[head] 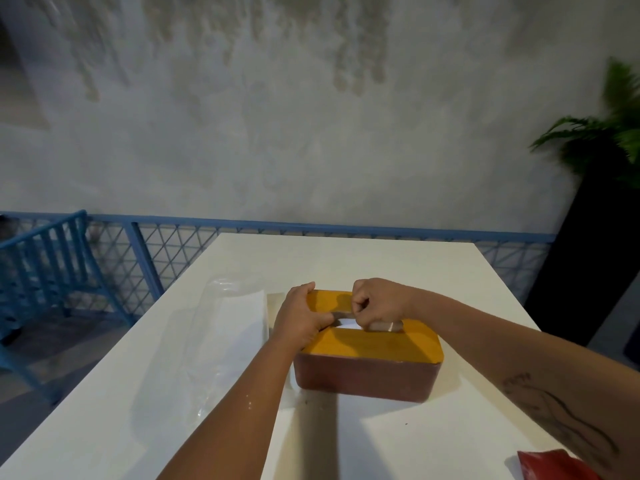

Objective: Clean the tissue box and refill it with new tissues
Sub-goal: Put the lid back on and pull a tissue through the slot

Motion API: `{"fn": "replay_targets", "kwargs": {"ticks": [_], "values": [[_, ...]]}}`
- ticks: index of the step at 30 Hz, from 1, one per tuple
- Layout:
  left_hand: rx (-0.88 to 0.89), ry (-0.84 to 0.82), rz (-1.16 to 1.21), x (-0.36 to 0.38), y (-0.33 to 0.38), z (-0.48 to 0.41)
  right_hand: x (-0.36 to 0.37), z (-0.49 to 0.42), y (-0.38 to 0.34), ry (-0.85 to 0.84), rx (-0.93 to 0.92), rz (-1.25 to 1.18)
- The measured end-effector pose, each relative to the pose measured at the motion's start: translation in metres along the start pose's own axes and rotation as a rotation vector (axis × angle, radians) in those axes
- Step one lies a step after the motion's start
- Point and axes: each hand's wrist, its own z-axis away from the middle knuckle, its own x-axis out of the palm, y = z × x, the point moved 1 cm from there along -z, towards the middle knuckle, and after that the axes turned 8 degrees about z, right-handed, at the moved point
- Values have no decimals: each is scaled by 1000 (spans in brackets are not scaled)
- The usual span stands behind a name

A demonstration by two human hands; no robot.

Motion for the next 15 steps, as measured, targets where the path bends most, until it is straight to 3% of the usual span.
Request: {"fn": "replay_targets", "kwargs": {"ticks": [8,15], "values": [[-19,13,-20,-2,6,3,9,12,12,256,21,-391],[-37,25,-20,-2,11,8,11,13,16,301,27,-470]]}}
